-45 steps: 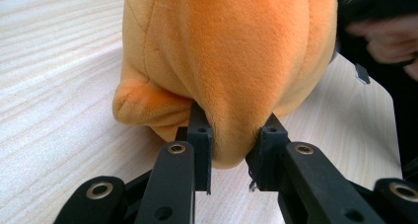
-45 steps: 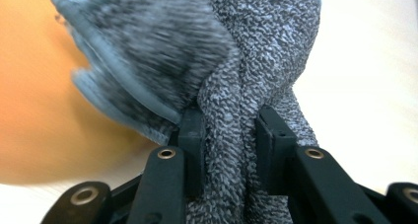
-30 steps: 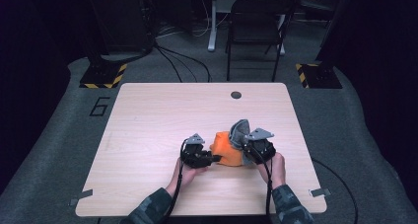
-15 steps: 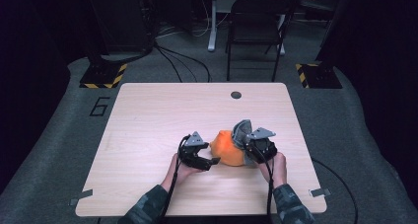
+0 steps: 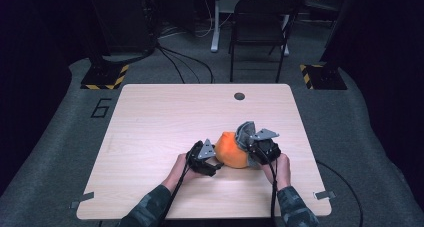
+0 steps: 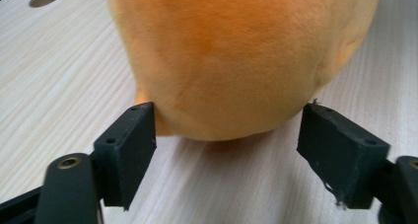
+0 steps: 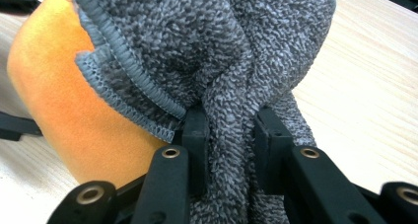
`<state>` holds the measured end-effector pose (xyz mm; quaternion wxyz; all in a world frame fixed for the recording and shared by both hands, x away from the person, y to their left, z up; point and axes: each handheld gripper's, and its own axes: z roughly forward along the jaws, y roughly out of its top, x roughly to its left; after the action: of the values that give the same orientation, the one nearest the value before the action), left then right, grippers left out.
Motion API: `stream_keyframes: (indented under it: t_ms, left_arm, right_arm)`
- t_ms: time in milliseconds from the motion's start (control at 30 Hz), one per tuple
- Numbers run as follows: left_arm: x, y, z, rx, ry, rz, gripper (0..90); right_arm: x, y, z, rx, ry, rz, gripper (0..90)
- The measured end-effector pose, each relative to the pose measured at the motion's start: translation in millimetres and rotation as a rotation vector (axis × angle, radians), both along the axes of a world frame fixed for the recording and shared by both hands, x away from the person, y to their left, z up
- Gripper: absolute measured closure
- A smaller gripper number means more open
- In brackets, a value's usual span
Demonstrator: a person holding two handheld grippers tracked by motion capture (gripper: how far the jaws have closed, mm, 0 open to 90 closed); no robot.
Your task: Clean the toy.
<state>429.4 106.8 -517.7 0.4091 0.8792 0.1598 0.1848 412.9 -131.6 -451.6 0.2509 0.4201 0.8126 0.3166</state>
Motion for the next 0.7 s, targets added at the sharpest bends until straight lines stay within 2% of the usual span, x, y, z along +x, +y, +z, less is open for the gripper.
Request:
stream_keyframes:
  t_ms: [67, 100, 233, 300, 333, 400, 467, 533, 600, 700]
  left_arm:
    - [-0.2, -2.8, -1.4, 0.017, -0.015, 0.001, 31.4]
    - [-1.0, -3.8, -2.1, 0.010, -0.020, -0.002, 34.4]
    - [-2.3, -4.5, -3.9, 0.000, -0.039, 0.005, 55.8]
    - [-2.8, -4.5, -4.0, -0.003, -0.043, 0.004, 62.8]
    - [-2.7, -4.2, -3.8, -0.004, -0.040, 0.007, 65.2]
    - [-2.9, -2.9, -3.9, -0.017, -0.033, 0.012, 68.8]
    - [-2.2, -1.6, -4.9, -0.022, -0.026, 0.019, 70.7]
    - [-1.9, -0.9, -5.2, -0.023, -0.024, 0.019, 71.0]
    - [-2.8, -1.5, -5.5, -0.025, -0.026, 0.023, 71.2]
    - [-2.7, -1.1, -6.3, -0.034, -0.031, 0.022, 71.8]
  right_arm:
    - [0.3, 0.1, -0.1, -0.003, -0.002, 0.003, 71.1]
    - [0.4, 0.3, -0.2, -0.003, -0.002, 0.004, 71.1]
    - [0.8, 0.5, -0.7, -0.002, -0.007, 0.005, 71.1]
    - [1.0, -0.3, -0.2, 0.007, -0.007, 0.011, 70.9]
    - [0.8, -1.5, 1.3, 0.012, -0.001, 0.008, 70.8]
    - [1.3, -10.1, 7.1, 0.053, -0.017, 0.022, 70.5]
    - [0.9, -23.7, 16.3, 0.053, -0.038, -0.034, 70.6]
    - [1.2, -43.0, 20.3, 0.068, -0.028, -0.103, 70.6]
    - [3.9, -58.9, 14.0, 0.029, -0.008, -0.166, 70.6]
    - [11.9, -73.0, -6.5, 0.021, 0.068, -0.226, 70.5]
